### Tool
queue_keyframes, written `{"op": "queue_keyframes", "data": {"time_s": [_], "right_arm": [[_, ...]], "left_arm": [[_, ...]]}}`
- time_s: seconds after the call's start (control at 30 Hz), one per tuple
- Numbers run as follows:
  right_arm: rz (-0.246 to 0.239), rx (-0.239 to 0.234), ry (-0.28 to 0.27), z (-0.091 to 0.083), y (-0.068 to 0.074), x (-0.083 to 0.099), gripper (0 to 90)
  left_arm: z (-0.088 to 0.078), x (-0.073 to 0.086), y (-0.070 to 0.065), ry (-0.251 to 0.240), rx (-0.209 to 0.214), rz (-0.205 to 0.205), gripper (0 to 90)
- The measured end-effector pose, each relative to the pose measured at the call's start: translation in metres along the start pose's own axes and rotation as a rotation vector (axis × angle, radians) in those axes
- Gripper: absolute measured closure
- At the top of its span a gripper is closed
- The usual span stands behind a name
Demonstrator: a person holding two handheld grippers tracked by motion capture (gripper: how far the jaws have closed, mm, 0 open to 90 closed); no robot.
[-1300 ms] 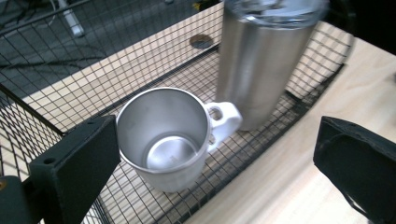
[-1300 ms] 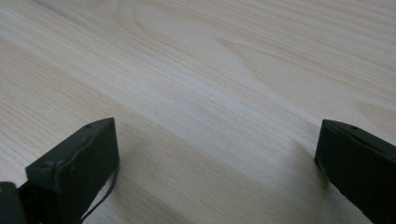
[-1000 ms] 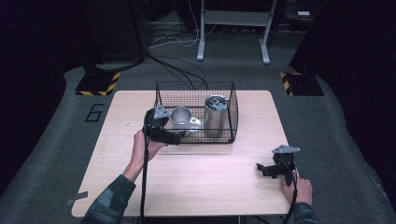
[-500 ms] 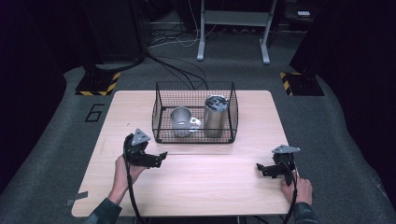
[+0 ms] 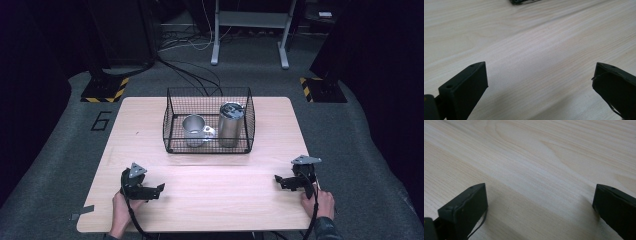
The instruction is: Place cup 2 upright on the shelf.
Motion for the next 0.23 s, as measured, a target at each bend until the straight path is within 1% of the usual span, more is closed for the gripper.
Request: {"op": "queue_keyframes", "data": {"time_s": [0.03,0.07,0.1,0.13,0.23], "right_arm": [[0.0,0.0,0.0,0.0,0.0001,0.0,0.0],[0.0,-0.001,-0.001,0.0,0.0,0.0,0.0],[0.001,0.001,-0.004,0.0002,0.0,-0.0001,0.0],[0.0,-0.001,0.001,-0.0001,0.0,0.0,0.0],[0.001,-0.001,-0.001,0.0,0.0,0.0,0.0]], "left_arm": [[-0.0001,0.002,0.0015,0.004,0.017,-0.006,0.0],[0.0009,0.0032,0.0023,-0.005,0.014,-0.018,0.0],[0.0012,0.005,0.0037,0.002,0.013,-0.021,0.0],[0.0028,0.0063,0.0044,-0.004,0.01,-0.024,0.0],[0.0047,0.0112,0.0059,0.017,0.005,-0.024,0.0]]}}
Point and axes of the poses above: each handheld gripper's, and its own axes: z roughly forward along the jaws, x roughly out of its underside, y roughly to its left, the point moved 6 cm from there along z, roughly forward along the jaws, and after that the axes turned 6 degrees about x, right-handed, at the moved point
